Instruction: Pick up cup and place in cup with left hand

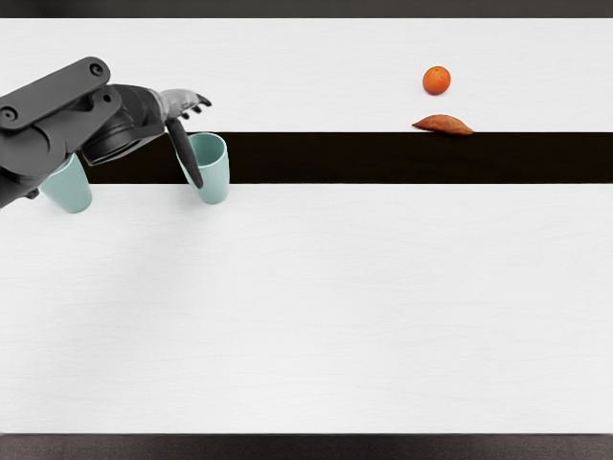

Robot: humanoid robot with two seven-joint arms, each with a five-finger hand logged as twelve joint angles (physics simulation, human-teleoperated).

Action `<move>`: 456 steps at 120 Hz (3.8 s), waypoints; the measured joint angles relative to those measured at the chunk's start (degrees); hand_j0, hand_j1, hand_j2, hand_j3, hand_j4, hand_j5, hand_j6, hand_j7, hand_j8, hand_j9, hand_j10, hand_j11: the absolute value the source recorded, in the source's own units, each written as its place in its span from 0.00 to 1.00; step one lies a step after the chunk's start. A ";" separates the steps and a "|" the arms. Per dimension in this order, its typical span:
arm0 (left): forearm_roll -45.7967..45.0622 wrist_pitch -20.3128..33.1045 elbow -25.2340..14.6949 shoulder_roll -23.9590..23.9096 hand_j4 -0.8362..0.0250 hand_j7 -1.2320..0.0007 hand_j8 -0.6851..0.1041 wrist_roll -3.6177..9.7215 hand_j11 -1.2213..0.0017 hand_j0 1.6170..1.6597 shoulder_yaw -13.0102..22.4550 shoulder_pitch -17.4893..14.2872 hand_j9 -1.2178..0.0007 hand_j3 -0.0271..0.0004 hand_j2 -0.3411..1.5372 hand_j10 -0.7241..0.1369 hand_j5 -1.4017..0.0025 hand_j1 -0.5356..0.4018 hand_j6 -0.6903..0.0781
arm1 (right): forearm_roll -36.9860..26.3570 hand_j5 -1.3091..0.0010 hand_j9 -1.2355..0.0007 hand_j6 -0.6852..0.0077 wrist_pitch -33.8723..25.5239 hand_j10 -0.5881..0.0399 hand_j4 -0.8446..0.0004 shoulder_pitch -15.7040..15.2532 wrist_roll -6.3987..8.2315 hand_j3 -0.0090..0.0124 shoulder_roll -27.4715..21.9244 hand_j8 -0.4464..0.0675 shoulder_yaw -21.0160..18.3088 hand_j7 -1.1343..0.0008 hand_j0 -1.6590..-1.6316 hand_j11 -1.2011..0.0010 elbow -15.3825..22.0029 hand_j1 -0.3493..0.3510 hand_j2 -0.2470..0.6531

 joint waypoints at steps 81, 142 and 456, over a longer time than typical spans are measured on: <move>-0.06 6.52 0.83 -2.45 0.63 0.68 0.49 0.01 0.68 0.96 5.01 0.09 0.68 0.99 0.26 0.50 0.72 0.42 0.51 | 0.00 1.00 1.00 0.99 0.00 0.94 1.00 0.00 0.00 0.42 0.00 0.87 0.00 1.00 0.04 1.00 0.00 0.00 0.27; -0.73 4.85 -0.16 -1.90 0.42 0.51 0.48 -0.01 0.49 0.86 5.15 0.00 0.49 0.99 0.26 0.31 0.59 0.46 0.51 | 0.00 1.00 1.00 0.99 0.00 0.94 1.00 0.00 0.00 0.42 0.00 0.87 0.00 1.00 0.04 1.00 0.00 0.00 0.27; -1.66 7.44 -19.72 33.03 0.46 0.46 0.48 0.00 0.46 0.87 1.17 3.17 0.47 0.99 0.22 0.30 0.52 0.46 0.53 | 0.00 1.00 1.00 0.99 0.00 0.94 1.00 0.00 0.00 0.42 0.00 0.87 0.00 1.00 0.04 1.00 0.00 0.00 0.27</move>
